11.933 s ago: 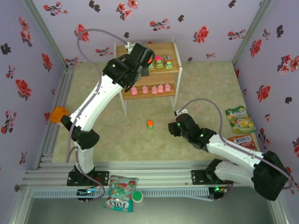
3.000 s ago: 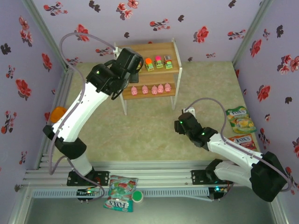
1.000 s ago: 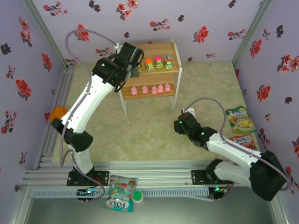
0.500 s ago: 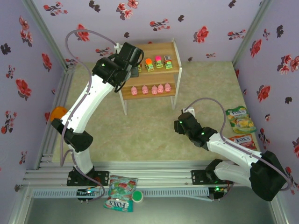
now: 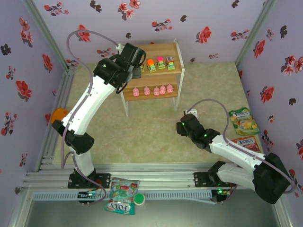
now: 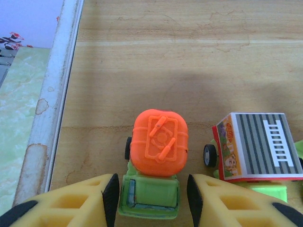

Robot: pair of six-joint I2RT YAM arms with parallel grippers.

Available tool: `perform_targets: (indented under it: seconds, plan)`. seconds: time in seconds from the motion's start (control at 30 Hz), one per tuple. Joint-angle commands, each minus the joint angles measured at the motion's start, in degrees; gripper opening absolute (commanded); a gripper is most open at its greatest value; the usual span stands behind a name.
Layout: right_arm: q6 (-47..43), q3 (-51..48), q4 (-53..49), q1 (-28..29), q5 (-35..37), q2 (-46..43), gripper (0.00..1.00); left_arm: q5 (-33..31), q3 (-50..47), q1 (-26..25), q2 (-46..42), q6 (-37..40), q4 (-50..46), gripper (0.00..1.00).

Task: Place and organize the plastic toys onto the shelf

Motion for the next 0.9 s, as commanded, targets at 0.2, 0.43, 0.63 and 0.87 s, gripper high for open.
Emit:
perform_targets:
  seconds: [0.2,0.43,0.63,0.87]
  plan:
    - [0.45,0.39,0.85,-0.33,-0.29,-0.51,0.61,0.2,1.93,-0.33,-1.43,0.47,1.11,0.47]
    - [0.41,0.31,0.93,-0.37,-0.3,-0.46,0.61,-0.25,2.91,-0.64,-1.74,0.56,0.79,0.47]
    - [0.42,0.28,0.93,-0.3,-0.34,-0.41,0.61,-0.55,3.63,-1.0,-1.96,0.74,0.76,0.47]
    - [0.43,0.3,0.93,-0.3,-0.33,-0.38,0.62,-3.71,4.67,-2.72,-2.53,2.2,0.45,0.47]
